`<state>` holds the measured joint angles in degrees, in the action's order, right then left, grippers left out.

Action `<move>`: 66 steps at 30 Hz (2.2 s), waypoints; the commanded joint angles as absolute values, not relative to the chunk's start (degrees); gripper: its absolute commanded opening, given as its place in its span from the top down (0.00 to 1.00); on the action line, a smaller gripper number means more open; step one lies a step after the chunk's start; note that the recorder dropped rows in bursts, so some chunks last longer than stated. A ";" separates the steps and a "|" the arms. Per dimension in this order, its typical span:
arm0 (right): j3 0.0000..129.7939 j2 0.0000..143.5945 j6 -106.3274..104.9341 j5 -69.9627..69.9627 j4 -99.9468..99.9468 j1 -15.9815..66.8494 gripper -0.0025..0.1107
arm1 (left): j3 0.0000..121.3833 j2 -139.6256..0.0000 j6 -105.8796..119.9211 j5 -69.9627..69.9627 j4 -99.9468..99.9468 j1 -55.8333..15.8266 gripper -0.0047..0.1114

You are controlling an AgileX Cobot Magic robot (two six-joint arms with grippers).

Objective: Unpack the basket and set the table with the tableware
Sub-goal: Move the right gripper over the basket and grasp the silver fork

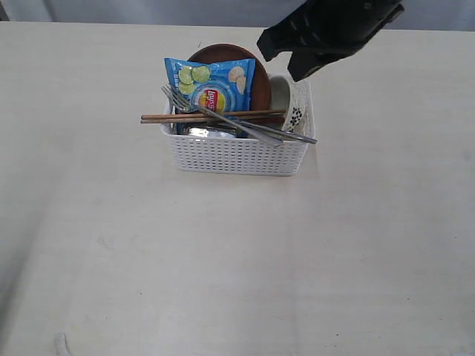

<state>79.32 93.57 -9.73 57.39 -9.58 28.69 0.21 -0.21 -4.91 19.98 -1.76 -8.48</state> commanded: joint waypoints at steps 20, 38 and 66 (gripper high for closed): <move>82.69 105.04 -22.48 52.97 -20.87 28.83 0.97 | 0.00 0.00 -4.73 19.85 -1.71 -8.75 0.96; 93.62 111.39 -26.16 54.99 -21.27 33.98 0.66 | 0.00 0.00 -4.73 19.85 -1.71 -8.75 0.96; 99.56 120.14 -28.41 59.43 -11.21 34.42 0.66 | 0.00 0.00 -4.73 19.85 -1.71 -8.75 0.96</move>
